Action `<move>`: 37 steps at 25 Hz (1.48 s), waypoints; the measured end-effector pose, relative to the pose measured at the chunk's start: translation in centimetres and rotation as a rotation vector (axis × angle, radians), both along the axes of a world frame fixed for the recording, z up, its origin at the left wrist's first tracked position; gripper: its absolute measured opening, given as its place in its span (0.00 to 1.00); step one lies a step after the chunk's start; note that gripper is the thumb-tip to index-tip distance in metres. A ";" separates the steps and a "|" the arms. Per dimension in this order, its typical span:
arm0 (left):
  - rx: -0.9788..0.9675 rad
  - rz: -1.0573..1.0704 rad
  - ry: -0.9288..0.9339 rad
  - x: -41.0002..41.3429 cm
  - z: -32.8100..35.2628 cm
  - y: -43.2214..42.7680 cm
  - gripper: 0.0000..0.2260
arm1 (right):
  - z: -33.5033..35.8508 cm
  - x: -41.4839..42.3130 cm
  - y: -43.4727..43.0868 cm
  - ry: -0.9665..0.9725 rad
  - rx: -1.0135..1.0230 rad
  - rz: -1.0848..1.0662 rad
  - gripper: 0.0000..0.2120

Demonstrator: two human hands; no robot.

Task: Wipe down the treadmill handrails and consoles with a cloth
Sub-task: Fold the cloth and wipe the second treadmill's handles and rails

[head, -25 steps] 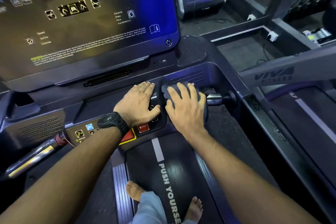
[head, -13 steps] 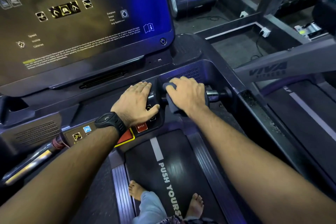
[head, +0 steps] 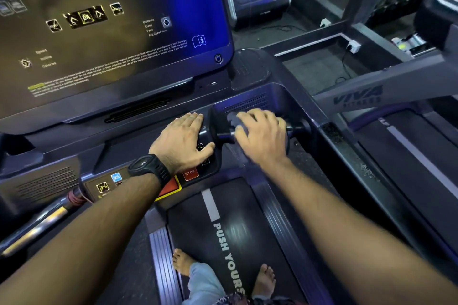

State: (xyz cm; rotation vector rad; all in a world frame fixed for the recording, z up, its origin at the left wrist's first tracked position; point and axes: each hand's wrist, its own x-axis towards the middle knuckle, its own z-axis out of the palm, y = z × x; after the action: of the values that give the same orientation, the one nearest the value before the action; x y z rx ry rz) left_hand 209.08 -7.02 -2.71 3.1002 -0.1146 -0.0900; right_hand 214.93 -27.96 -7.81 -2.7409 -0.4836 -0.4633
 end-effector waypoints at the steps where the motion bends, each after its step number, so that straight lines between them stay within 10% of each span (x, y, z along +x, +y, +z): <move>1: 0.002 -0.002 -0.003 0.0 0.0 0.0 0.44 | 1.4 1.2 0.1 0.102 0.003 -0.029 0.16; 21: 0.028 0.010 -0.027 0.0 0.3 -0.5 0.43 | -1.2 -0.7 -1.8 -0.016 0.163 -0.282 0.16; 25: 0.039 0.006 -0.029 0.0 0.3 -0.6 0.43 | 0.9 -1.2 2.2 -0.051 0.096 0.086 0.16; 31: 0.053 0.015 -0.024 -0.2 0.5 -0.7 0.43 | 1.5 -0.3 1.8 0.148 0.097 -0.202 0.19; 34: 0.054 0.007 -0.025 -0.1 0.4 -0.7 0.43 | 1.9 -1.5 3.1 0.061 0.042 0.042 0.19; 37: 0.059 0.006 -0.019 -0.1 0.4 -0.8 0.43 | 4.0 2.4 0.7 0.383 -0.049 -0.007 0.19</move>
State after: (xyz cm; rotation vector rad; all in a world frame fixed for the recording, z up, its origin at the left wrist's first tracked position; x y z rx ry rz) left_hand 208.95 -7.78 -2.29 3.1602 -0.1047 -0.0649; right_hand 217.38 -27.27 -3.85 -2.7825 -0.3892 0.0768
